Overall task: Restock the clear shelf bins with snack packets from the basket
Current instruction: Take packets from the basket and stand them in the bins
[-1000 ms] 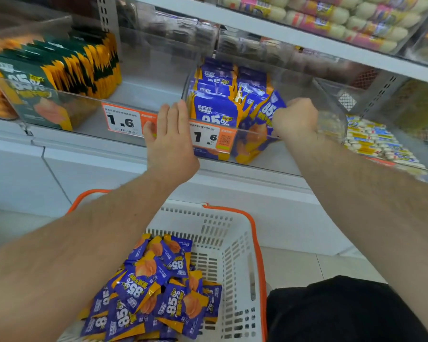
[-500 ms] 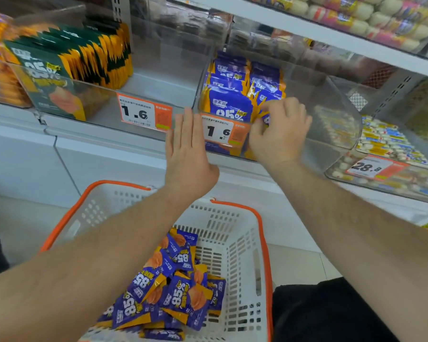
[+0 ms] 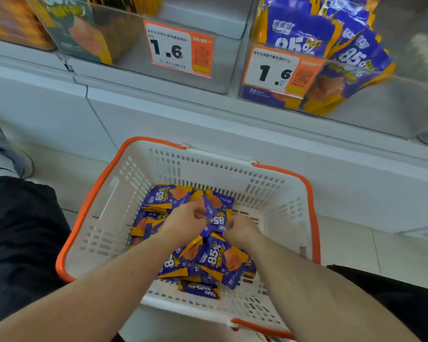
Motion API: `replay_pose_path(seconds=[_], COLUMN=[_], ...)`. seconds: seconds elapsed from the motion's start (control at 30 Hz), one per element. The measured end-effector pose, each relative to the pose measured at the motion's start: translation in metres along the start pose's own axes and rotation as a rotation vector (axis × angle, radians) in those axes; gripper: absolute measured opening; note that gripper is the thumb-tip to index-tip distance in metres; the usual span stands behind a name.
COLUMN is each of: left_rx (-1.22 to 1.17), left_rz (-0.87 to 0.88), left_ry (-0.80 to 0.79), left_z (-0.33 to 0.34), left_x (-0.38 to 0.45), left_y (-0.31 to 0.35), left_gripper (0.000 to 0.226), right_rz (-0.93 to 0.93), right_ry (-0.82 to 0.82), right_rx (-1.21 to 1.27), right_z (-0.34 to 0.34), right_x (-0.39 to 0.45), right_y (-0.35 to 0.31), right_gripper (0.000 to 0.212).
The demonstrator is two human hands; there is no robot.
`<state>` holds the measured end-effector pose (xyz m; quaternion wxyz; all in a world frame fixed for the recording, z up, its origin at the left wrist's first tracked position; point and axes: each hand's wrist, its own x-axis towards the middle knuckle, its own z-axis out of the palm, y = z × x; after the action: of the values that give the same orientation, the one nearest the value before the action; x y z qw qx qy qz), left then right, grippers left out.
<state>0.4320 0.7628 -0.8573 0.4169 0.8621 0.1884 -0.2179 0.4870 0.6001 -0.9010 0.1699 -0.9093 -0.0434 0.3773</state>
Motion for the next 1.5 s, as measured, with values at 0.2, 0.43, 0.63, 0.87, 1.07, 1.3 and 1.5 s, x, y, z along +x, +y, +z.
replay_pose_path(seconds=[0.2,0.43,0.63,0.87,1.07,1.3,1.5], left_rx=[0.031,0.002,-0.023,-0.06,-0.453,-0.578,-0.593], left_rz=[-0.09,-0.131,-0.145,-0.174,-0.233,0.023,0.203], left_ry=[-0.003,0.011,-0.007,-0.076,-0.01,0.088,0.109], left_z=[0.005,0.008,0.007,0.002,-0.004,-0.021,-0.037], left_x=[0.007,0.007,0.002,-0.017,-0.025,-0.037,-0.048], left_y=[-0.015,-0.023,-0.022,-0.012,0.012,0.06,0.111], left_gripper=[0.028,0.019,0.016,0.043,0.068,0.034,0.011], right_rz=[-0.066,-0.132,-0.025,0.057,0.013,-0.187,-0.304], right_ry=[-0.086,-0.086,-0.123,-0.107,0.141,0.238,0.366], right_rx=[-0.002,-0.333,-0.22,0.098,0.507,0.656,0.718], right_z=[0.037,0.062,0.045,-0.003,-0.07,-0.164,-0.212], right_x=[0.008,-0.002,0.004,-0.006,-0.019,-0.076,-0.125], right_y=[0.003,0.006,0.009,0.012,-0.016,-0.039,-0.05], right_gripper=[0.06,0.089,0.008,0.024,0.043,0.005,0.022])
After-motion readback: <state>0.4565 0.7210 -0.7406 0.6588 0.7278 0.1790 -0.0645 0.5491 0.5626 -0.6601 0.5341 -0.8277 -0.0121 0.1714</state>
